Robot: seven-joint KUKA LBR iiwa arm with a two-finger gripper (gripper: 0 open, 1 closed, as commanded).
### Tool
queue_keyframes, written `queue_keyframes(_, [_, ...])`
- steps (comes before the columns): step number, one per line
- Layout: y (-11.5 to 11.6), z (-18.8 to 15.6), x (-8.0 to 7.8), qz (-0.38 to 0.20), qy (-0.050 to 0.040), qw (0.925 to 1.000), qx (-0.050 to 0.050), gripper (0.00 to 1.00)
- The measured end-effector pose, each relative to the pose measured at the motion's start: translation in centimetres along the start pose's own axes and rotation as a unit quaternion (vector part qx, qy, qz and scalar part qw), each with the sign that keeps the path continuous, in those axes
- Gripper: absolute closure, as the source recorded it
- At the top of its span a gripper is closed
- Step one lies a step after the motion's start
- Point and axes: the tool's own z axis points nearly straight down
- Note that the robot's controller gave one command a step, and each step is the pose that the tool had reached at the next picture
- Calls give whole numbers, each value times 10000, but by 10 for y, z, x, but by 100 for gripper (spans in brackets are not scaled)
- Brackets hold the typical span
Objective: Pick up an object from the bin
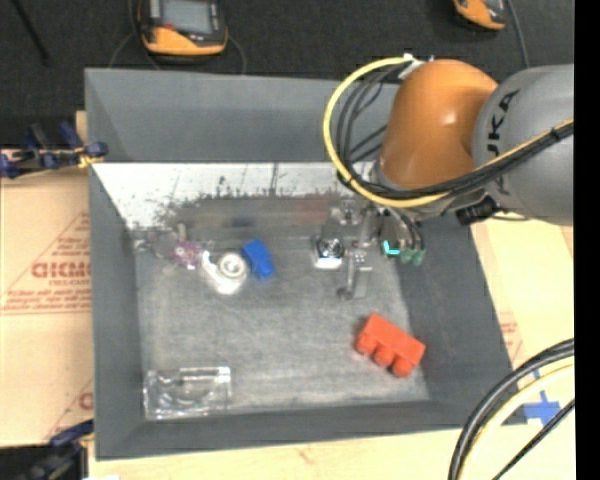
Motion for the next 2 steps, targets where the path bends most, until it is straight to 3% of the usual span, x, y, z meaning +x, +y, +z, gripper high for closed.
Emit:
queue_keyframes(1, [-124, 43, 15, -818, -15, 9966, 23, 0])
queue_keyframes(2, [-101, 123, 65, -570, -3, 9984, -3, 0])
